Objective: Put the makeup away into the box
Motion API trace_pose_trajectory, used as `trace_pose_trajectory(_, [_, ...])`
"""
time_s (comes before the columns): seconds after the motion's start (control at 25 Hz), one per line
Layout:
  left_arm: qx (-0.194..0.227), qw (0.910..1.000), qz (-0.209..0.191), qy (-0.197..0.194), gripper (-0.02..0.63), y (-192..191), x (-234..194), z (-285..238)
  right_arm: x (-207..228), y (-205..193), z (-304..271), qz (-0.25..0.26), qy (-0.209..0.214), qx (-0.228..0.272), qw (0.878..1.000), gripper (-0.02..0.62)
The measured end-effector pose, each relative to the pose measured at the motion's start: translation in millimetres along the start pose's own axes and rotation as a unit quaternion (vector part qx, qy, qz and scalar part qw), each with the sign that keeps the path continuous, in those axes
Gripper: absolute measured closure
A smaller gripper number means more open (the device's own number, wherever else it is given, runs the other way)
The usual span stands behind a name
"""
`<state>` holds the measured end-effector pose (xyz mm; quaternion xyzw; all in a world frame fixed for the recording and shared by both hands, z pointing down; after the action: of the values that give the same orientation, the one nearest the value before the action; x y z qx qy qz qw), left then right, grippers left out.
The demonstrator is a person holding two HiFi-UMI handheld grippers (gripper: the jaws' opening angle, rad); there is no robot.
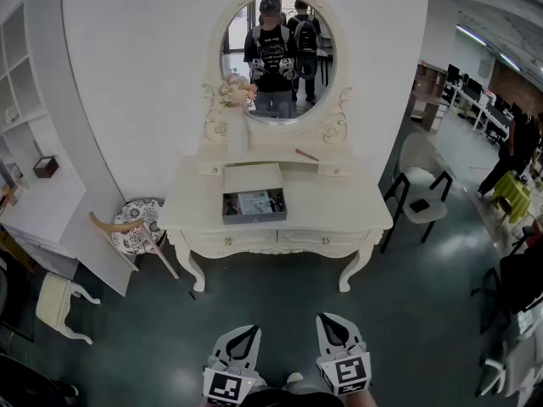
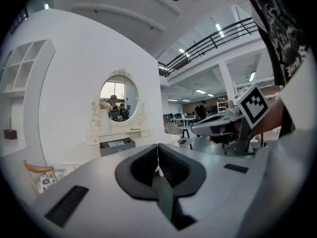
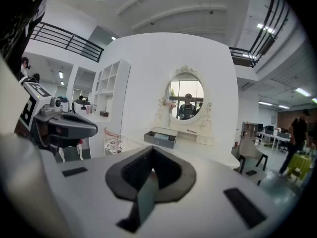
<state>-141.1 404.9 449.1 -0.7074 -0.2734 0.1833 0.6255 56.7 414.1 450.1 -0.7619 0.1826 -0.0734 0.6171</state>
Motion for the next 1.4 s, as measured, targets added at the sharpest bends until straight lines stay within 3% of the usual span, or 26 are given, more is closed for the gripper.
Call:
trace_pose_trajectory(0.64, [0.015,0.9999,-0.007,-0.001,0.590,-1.6,-27.0,1.4,-16.9,14.6,-13.8,0.025,-0.010,0.020,0.999,0.586])
trace_pose_trajectory(0.92, [0.013,0.9999,0.005,0.000,0.589,-1.6,-30.4,-15.1,-1.2,9.1,-31.0,0.036,-0.015,0.009,0.999,0.586])
trace_pose_trajectory(1.4, [0.002,0.9992,0.006,0.039,0.589,11.2,-56.9,-78.6,48.2,22.6,-99.8,0.033,0.040,0.024,0.998,0.586])
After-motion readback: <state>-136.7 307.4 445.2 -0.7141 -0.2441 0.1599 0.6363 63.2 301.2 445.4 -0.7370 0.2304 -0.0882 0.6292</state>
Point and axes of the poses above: the fingertips, and each gripper's own axes: z backward along the fingers, x to its right, y out of its top, the point moved 6 cm from there along z, backward along the fingers, and after that the axes turned 4 degrees about y, right-handed, at the moved point
